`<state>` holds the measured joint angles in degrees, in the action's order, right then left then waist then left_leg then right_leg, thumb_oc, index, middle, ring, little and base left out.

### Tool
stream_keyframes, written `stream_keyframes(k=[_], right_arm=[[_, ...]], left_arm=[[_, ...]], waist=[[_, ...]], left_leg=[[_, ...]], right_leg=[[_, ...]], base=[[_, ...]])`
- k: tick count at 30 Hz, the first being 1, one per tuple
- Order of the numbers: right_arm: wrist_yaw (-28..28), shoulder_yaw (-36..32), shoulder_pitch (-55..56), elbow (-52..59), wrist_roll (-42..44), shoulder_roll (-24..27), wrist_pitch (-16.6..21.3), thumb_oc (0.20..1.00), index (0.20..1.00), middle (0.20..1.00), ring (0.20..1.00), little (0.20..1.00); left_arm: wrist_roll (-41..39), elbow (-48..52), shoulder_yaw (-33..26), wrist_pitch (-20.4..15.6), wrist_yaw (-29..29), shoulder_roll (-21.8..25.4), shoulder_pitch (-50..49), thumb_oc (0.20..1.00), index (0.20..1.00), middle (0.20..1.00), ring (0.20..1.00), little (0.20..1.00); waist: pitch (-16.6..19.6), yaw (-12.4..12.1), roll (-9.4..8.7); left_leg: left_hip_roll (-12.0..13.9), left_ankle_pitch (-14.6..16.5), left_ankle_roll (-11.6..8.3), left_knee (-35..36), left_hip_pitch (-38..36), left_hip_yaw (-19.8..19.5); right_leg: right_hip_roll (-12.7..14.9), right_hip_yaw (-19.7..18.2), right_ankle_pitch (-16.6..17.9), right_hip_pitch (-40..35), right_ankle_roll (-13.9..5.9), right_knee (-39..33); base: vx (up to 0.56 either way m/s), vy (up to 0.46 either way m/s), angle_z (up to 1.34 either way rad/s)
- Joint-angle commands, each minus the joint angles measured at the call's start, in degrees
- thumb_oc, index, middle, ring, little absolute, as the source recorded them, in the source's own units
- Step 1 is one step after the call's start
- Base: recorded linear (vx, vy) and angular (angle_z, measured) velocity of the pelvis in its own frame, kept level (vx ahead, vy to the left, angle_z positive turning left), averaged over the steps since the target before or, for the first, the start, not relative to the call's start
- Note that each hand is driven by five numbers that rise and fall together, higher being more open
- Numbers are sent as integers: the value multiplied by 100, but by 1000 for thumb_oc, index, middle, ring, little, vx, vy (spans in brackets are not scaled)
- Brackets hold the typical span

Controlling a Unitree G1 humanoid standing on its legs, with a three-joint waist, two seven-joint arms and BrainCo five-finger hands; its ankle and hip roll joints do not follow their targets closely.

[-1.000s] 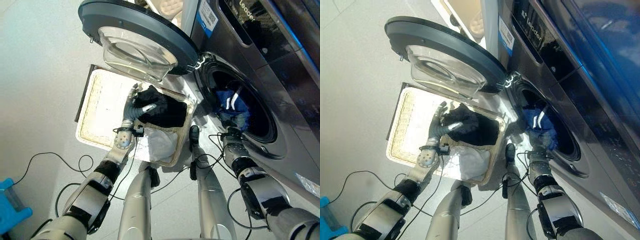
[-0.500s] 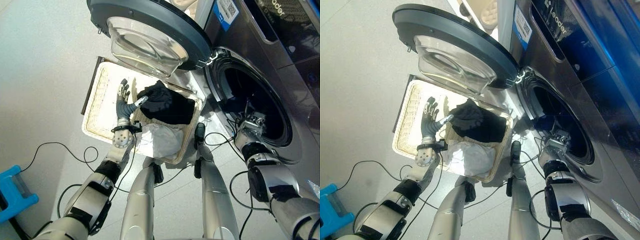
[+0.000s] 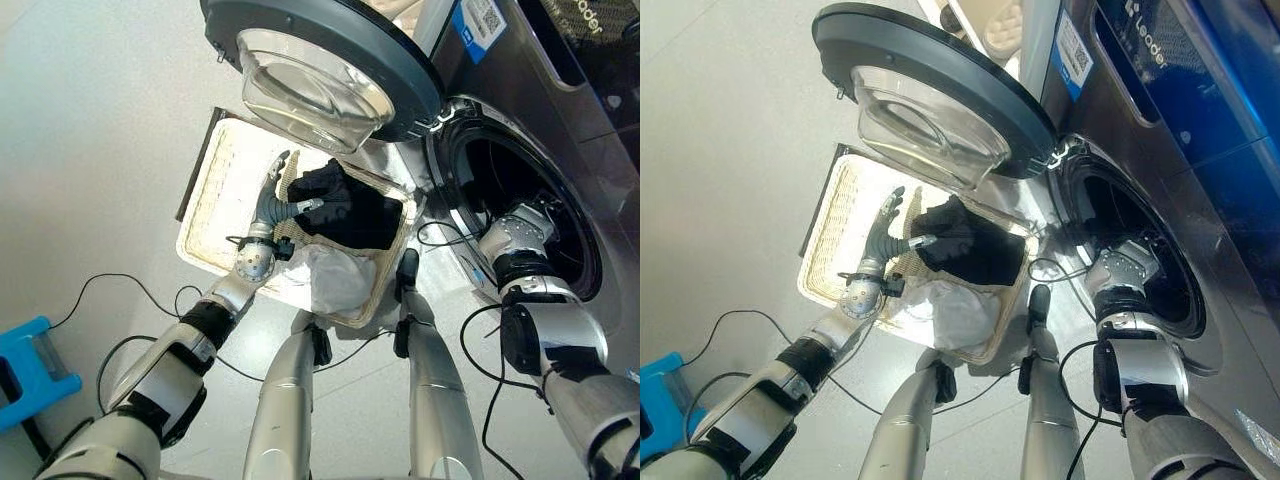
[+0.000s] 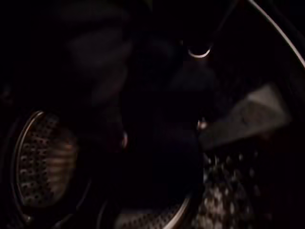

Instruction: Put the clothes into the washing machine.

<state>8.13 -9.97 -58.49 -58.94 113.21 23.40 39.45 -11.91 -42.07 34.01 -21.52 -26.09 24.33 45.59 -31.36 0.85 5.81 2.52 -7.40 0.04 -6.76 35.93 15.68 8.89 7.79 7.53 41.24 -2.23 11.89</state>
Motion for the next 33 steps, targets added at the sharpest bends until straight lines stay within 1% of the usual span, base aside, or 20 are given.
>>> stream_keyframes(k=[1, 3, 4, 5, 6, 7, 8, 12, 15, 16, 20, 21, 23, 25, 26, 27, 29, 31, 32, 33], right_arm=[[125, 249, 52, 38, -21, 446, -228, 1000, 1000, 1000, 1000, 1000], [229, 371, 50, -152, -21, 493, -462, 1000, 1000, 1000, 1000, 1000], [274, 465, 72, -277, -21, 524, -588, 1000, 1000, 1000, 1000, 1000], [281, 465, 65, -294, -21, 532, -602, 1000, 1000, 1000, 1000, 1000], [291, 545, 102, -373, -21, 543, -699, 1000, 1000, 1000, 1000, 1000], [291, 545, 102, -373, -21, 543, -699, 1000, 1000, 1000, 1000, 1000], [321, 653, 136, -534, -97, 547, -874, 1000, 1000, 1000, 1000, 1000], [316, 825, 49, -664, -117, 564, -1027, 1000, 1000, 1000, 1000, 1000], [480, 852, 40, -738, -21, 542, -1349, 1000, 1000, 1000, 1000, 1000], [521, 897, -12, -737, -21, 508, -1434, 1000, 1000, 1000, 1000, 1000], [537, 930, -32, -675, -21, 457, -1526, 1000, 1000, 1000, 1000, 1000], [614, 942, -49, -614, -21, 401, -1677, 1000, 1000, 1000, 1000, 1000], [652, 942, -59, -579, -21, 373, -1725, 1000, 1000, 1000, 1000, 1000], [888, 786, 50, -199, -21, 58, -2047, 1000, 1000, 1000, 1000, 1000], [1228, 695, 115, 38, -21, -128, -2195, 1000, 1000, 1000, 1000, 1000], [1375, 694, 157, 124, -21, -197, -2230, 1000, 1000, 1000, 1000, 1000], [2147, 676, 380, 542, -21, -602, -2721, 1000, 1000, 1000, 1000, 1000], [2668, 817, 450, 793, -21, -845, -3043, 1000, 1000, 1000, 1000, 1000], [2668, 817, 450, 793, -21, -845, -3043, 1000, 1000, 1000, 1000, 1000], [3232, 888, 594, 1050, -21, -1112, -3345, 1000, 1000, 1000, 1000, 1000]], left_arm=[[432, -82, -36, -44, -82, -40, 69, 1000, 1000, 1000, 1000, 1000], [663, -170, 41, 19, -103, -34, 118, 1000, 1000, 1000, 1000, 1000], [865, -227, 105, 166, -110, -21, 153, 1000, 1000, 1000, 1000, 1000], [877, -226, 105, 180, -118, -30, 154, 1000, 1000, 1000, 1000, 1000], [1100, -292, 217, 471, -145, 7, 199, 1000, 1000, 1000, 1000, 1000], [1100, -292, 217, 471, -145, 7, 199, 1000, 1000, 1000, 1000, 1000], [1603, -437, 404, 846, -200, 95, 308, 1000, 1000, 1000, 1000, 1000], [2123, -532, 763, 1168, -234, 284, 545, 1000, 1000, 1000, 1000, 1000], [2553, -673, 1120, 1508, -271, 377, 765, 1000, 1000, 1000, 1000, 1000], [2921, -739, 1321, 1614, -409, 410, 948, 1000, 1000, 1000, 1000, 1000], [3381, -788, 1634, 1822, -513, 468, 1191, 1000, 1000, 1000, 1000, 1000], [3685, -851, 1869, 1960, -512, 462, 1359, 1000, 1000, 1000, 1000, 1000], [3743, -875, 1939, 1964, -521, 460, 1413, 1000, 1000, 1000, 1000, 1000], [4277, -989, 2222, 2037, -419, 375, 1578, 1000, 1000, 1000, 1000, 1000], [4483, -996, 2375, 2117, -378, 354, 1690, 1000, 1000, 1000, 1000, 1000], [4540, -998, 2444, 2163, -369, 339, 1723, 1000, 1000, 1000, 1000, 1000], [4906, -1077, 2709, 2237, -353, 261, 1860, 1000, 1000, 1000, 1000, 1000], [5123, -1099, 2888, 2273, -384, 213, 1977, 1000, 1000, 1000, 1000, 1000], [5123, -1099, 2888, 2273, -384, 213, 1977, 1000, 1000, 1000, 1000, 1000], [5342, -1100, 3021, 2290, -284, 205, 2056, 1000, 1000, 1000, 1000, 1000]], waist=[[157, 103, 185], [157, 113, 191], [157, 123, 193], [157, 122, 194], [157, 134, 202], [157, 134, 202], [157, 145, 207], [157, 150, 228], [157, 190, 259], [157, 213, 260], [157, 237, 263], [157, 263, 255], [157, 267, 249], [157, 328, 217], [157, 357, 207], [157, 369, 195], [157, 423, 146], [157, 463, 121], [157, 463, 121], [157, 510, 91]], left_leg=[[-401, 657, -412, -674, 206, -66], [-399, 651, -420, -659, 195, -58], [-398, 643, -426, -640, 184, -52], [-399, 641, -426, -636, 181, -51], [-402, 646, -433, -627, 152, -50], [-402, 646, -433, -627, 152, -50], [-393, 657, -441, -599, 108, -39], [-395, 582, -437, -558, 166, 4], [-389, 611, -460, -530, 93, 21], [-387, 549, -459, -504, 149, 50], [-377, 528, -465, -470, 160, 78], [-362, 509, -479, -441, 180, 83], [-359, 505, -482, -436, 185, 87], [-316, 538, -521, -418, 165, 97], [-294, 479, -520, -384, 230, 114], [-288, 475, -523, -372, 235, 118], [-257, 477, -540, -337, 215, 141], [-230, 450, -548, -307, 250, 166], [-230, 450, -548, -307, 250, 166], [-200, 432, -567, -272, 271, 197]], right_leg=[[-35, 492, -295, 132, -554, 589], [-38, 479, -288, 131, -558, 575], [-44, 473, -282, 126, -560, 557], [-44, 472, -282, 123, -560, 554], [-50, 466, -297, 95, -568, 550], [-50, 466, -297, 95, -568, 550], [-54, 460, -327, 58, -591, 543], [-60, 467, -248, 102, -576, 454], [-80, 437, -299, 45, -599, 445], [-82, 429, -230, 94, -592, 391], [-88, 428, -211, 101, -597, 349], [-94, 424, -193, 124, -611, 332], [-96, 420, -186, 133, -615, 329], [-112, 400, -224, 130, -652, 343], [-124, 382, -163, 201, -653, 320], [-127, 377, -157, 210, -658, 313], [-147, 345, -162, 212, -681, 302], [-165, 316, -130, 263, -694, 276], [-165, 316, -130, 263, -694, 276], [-196, 294, -122, 293, -711, 251]], base=[[0, 0, 0], [0, 0, 0], [0, 0, 0], [0, 0, 0], [0, 0, 0], [0, 0, 0], [0, 0, 0], [-2, 8, 0], [6, 38, -1], [0, 0, 0], [-8, 4, 0], [0, 0, 0], [0, 0, 0], [0, 0, 0], [0, 0, 0], [-18, -3, -5], [7, -9, -12], [-6, -6, -7], [-9, -12, -5], [-4, -10, -4]])
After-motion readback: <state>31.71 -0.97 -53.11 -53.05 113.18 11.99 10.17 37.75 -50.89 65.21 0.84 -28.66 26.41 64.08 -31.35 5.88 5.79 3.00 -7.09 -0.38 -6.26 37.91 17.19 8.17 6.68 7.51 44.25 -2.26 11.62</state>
